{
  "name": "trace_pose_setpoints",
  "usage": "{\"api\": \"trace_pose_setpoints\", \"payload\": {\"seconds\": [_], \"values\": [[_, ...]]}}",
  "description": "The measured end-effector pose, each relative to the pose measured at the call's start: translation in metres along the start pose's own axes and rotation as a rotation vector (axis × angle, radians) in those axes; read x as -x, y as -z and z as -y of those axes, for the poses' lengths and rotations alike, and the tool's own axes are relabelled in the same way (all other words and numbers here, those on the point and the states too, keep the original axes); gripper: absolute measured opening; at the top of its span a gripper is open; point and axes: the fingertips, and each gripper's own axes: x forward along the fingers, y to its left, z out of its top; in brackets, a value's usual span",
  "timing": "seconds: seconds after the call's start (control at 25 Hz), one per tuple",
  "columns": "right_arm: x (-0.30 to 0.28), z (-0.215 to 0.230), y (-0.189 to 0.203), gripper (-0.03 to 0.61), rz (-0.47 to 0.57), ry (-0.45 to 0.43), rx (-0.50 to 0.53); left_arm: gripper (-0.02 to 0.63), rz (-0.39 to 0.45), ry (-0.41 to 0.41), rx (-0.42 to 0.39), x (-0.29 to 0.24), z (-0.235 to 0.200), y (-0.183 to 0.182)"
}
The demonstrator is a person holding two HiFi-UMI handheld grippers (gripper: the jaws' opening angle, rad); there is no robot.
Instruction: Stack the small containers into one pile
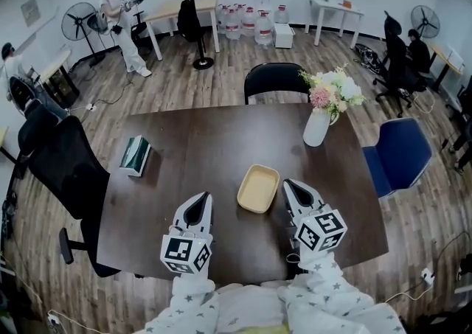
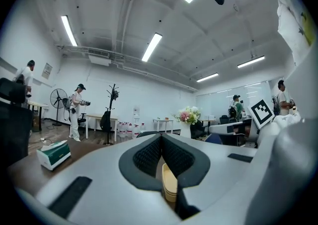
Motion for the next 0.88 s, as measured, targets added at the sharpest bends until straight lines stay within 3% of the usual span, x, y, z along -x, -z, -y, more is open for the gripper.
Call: {"api": "trace_pose_setpoints", "payload": {"seconds": [0.36, 0.88], "values": [[0.004, 0.005, -0.020, 0.021, 0.028, 0.003, 0.035, 0.026, 0.011, -0.052, -0.005, 0.009, -0.007, -0.013], [0.001, 0.006, -0.020, 0.021, 0.034, -0.012, 0.089, 0.025, 0.005, -0.075, -0.016, 0.007, -0.011, -0.012]]}}
